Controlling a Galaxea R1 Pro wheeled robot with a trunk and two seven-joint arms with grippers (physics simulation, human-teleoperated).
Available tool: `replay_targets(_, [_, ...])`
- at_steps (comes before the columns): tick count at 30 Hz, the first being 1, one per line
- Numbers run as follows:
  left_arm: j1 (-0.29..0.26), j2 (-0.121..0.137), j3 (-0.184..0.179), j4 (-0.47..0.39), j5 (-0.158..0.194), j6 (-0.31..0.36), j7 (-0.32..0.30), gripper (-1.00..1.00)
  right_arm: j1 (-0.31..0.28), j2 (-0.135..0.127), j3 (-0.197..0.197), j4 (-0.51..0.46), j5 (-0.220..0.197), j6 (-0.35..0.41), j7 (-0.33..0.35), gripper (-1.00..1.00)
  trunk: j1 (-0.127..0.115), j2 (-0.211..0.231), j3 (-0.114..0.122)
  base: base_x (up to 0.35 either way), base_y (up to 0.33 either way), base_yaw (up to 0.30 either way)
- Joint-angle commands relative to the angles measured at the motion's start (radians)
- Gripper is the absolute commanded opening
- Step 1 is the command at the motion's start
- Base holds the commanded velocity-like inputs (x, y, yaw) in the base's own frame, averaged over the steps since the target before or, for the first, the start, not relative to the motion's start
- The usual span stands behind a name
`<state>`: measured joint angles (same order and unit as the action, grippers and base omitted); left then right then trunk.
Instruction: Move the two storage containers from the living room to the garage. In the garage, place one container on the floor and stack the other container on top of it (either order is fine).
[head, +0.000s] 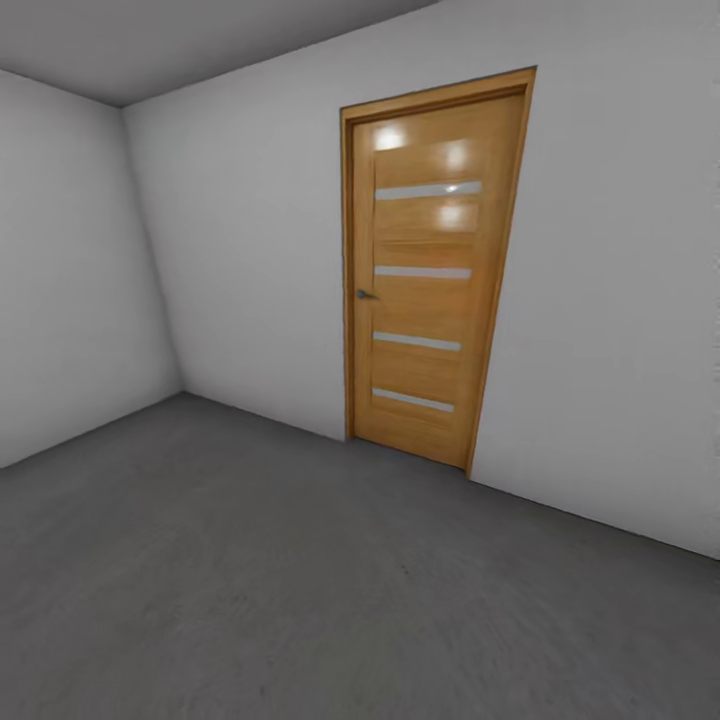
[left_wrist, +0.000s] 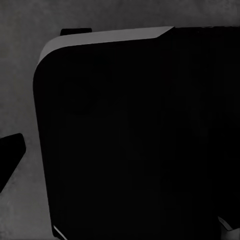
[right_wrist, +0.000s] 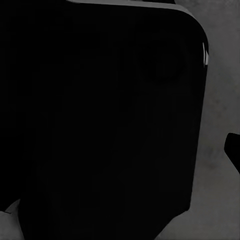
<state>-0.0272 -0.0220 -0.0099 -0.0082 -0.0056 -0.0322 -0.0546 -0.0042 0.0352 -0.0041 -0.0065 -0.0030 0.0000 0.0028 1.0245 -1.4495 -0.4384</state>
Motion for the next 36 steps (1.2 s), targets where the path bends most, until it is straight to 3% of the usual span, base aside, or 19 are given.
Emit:
replay_targets(1, [0.0,0.0,-0.001,0.001,-0.001,-0.004,-0.002,1.0,0.0,0.0,0.0,-0.001,0.0,0.0,0.0,1.0,0.001,0.0,-0.001,0.299,0.202,-0.218])
replay_targets(11, [0.0,-0.002,-0.004,0.0,-0.001,-0.005,-0.002,1.0,0.0,0.0,0.0,-0.004,0.0,0.0,0.0,1.0,0.001,0.0,-0.001,0.299,0.202,-0.213])
replay_targets(18, [-0.001,0.0,-0.035,0.0,0.001,-0.005,-0.002,1.0,0.0,0.0,0.0,-0.008,0.0,0.0,0.0,1.0,0.001,0.0,-0.001,0.299,0.202,-0.172])
replay_targets(36, [-0.001,0.0,-0.041,0.001,0.001,-0.005,-0.002,1.0,0.0,0.0,-0.001,-0.009,-0.001,0.0,0.0,1.0,0.001,0.0,-0.001,0.292,0.21,-0.205])
